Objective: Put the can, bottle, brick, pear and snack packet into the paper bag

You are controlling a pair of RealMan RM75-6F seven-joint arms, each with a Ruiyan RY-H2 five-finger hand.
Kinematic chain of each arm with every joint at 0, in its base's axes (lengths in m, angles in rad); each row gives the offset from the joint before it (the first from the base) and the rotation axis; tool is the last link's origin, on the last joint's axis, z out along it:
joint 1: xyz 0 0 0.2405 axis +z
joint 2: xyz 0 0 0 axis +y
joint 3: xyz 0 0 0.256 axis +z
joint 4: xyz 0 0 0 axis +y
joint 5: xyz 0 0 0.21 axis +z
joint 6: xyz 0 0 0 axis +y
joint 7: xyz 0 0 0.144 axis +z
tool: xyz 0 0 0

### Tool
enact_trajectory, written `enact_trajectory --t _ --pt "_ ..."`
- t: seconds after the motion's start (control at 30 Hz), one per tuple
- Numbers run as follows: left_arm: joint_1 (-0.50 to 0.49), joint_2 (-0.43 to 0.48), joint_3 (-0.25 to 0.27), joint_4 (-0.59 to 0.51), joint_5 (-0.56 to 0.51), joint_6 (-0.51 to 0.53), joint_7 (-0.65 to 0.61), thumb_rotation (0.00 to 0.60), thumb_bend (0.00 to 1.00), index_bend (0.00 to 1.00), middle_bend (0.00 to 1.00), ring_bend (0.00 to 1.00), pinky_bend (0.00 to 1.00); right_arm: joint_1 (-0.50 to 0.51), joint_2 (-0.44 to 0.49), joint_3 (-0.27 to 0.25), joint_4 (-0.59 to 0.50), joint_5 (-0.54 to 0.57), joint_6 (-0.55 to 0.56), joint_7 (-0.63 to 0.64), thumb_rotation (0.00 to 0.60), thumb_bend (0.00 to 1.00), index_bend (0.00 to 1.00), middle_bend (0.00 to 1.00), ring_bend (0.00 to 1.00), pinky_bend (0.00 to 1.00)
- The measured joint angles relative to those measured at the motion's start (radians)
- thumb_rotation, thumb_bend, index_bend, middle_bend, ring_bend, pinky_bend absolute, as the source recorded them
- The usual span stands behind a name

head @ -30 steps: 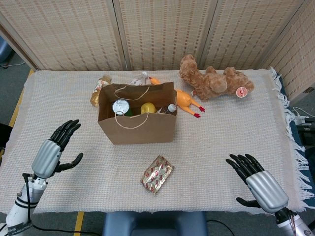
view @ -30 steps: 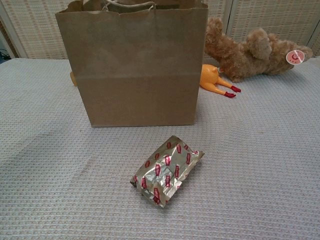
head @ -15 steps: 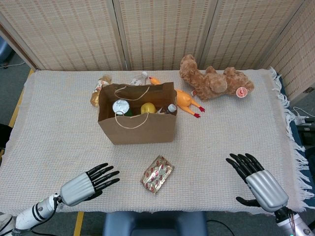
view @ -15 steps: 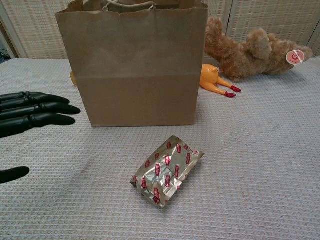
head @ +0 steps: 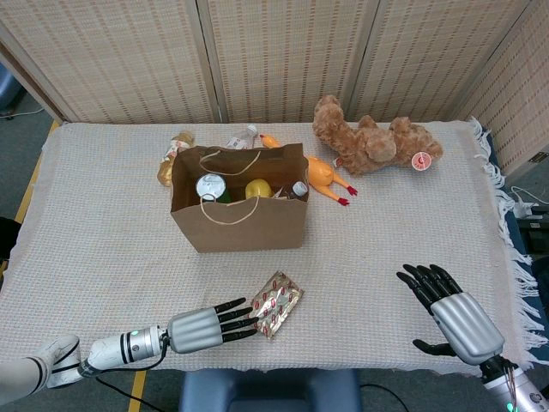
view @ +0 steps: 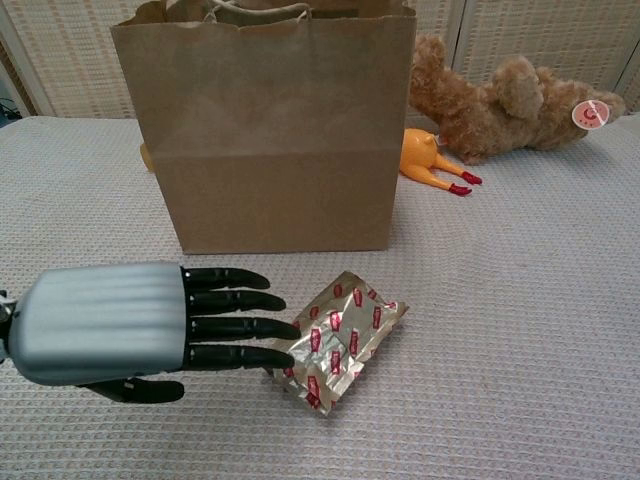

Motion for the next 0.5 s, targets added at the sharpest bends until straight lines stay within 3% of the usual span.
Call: enact_trajectory --t 0.5 --pt "-0.163 -0.075 -0.035 -0.081 -0.077 -0.215 0.087 0.600 0.36 0.00 0.00 0.00 0.07 0.003 0.016 0.003 0.002 -0.003 0.009 0.035 0.600 0.02 0.00 0.00 0.00 0.00"
